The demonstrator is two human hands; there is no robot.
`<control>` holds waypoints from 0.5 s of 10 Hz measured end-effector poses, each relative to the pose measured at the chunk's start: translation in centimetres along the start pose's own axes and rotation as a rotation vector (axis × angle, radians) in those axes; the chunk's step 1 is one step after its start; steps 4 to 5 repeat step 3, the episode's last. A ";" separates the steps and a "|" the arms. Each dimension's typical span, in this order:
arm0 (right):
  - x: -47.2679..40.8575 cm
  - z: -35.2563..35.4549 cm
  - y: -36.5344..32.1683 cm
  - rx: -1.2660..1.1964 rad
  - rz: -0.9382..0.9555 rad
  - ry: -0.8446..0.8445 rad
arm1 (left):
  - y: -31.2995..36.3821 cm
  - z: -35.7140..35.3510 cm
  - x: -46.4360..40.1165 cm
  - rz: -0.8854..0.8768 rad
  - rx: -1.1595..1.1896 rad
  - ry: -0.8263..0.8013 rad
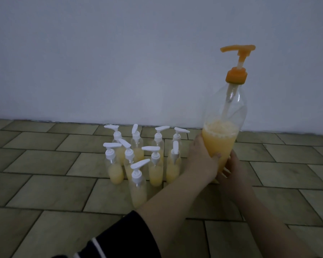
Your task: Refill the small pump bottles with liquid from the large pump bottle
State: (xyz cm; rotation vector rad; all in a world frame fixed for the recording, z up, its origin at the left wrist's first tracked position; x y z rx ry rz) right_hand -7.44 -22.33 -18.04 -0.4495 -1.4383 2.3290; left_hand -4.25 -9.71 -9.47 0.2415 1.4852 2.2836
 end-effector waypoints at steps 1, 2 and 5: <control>0.7 -0.2 -0.7 0.074 -0.014 0.025 | -0.2 0.4 2.0 0.012 0.010 -0.041; 1.4 -0.2 -0.6 0.144 -0.042 0.025 | -1.0 1.6 5.9 0.012 0.087 -0.189; 2.4 0.5 -0.4 0.136 -0.125 -0.015 | -2.9 4.3 11.6 -0.037 0.120 -0.296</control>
Point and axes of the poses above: each hand's wrist, its own x-axis away from the middle knuckle, its own z-axis out of the back of the hand, y = z × x, the point moved 3 cm from there along -x, towards the middle knuckle, and after that the axes turned 4 degrees about -z, right-handed, at the moved point
